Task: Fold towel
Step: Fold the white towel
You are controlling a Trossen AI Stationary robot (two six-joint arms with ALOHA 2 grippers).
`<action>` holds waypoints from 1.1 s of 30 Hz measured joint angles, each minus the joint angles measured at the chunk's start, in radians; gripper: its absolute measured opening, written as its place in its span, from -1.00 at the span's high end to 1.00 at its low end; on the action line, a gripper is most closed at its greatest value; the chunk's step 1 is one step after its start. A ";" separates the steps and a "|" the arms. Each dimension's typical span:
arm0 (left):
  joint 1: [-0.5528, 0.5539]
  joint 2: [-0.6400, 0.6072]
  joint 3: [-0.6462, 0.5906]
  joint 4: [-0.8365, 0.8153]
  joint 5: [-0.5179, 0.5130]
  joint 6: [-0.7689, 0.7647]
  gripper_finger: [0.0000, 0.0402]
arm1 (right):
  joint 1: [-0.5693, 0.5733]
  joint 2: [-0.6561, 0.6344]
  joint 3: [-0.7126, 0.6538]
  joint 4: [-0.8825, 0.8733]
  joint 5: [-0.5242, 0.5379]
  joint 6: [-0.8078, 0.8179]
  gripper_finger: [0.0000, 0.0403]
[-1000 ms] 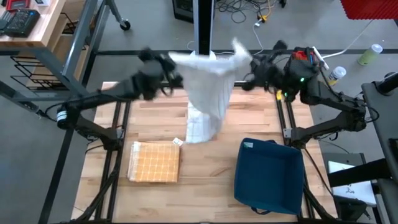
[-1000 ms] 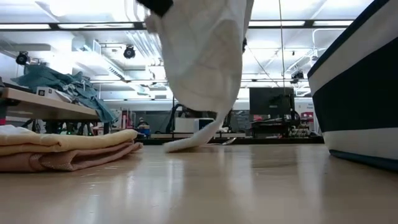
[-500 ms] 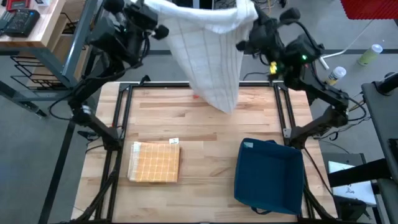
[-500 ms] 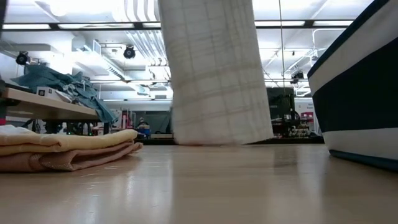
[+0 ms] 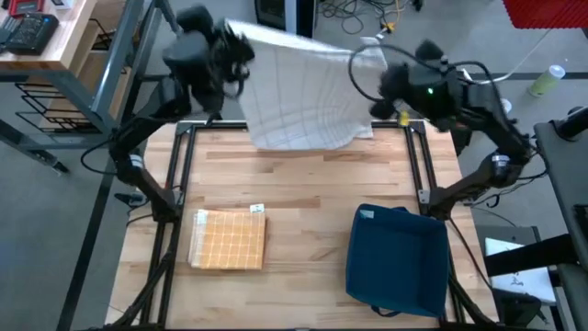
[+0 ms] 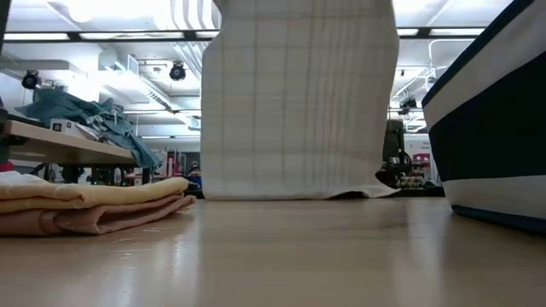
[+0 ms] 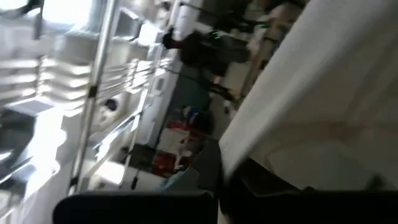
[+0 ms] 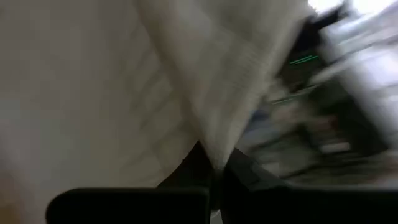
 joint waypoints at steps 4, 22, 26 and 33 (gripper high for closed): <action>-0.090 -0.052 -0.042 -0.329 0.014 -0.343 1.00 | 0.001 -0.082 -0.010 -0.303 -0.348 0.344 1.00; -0.563 -0.128 -0.265 -1.134 0.409 -1.670 1.00 | 0.129 -0.406 -0.415 -0.299 -1.119 0.584 1.00; -0.652 -0.114 -0.289 -1.131 0.333 -1.750 1.00 | 0.131 -0.439 -0.461 -0.275 -1.125 0.585 1.00; -0.555 -0.112 -0.441 -1.061 0.339 -1.770 1.00 | 0.131 -0.446 -0.606 -0.289 -0.625 0.716 1.00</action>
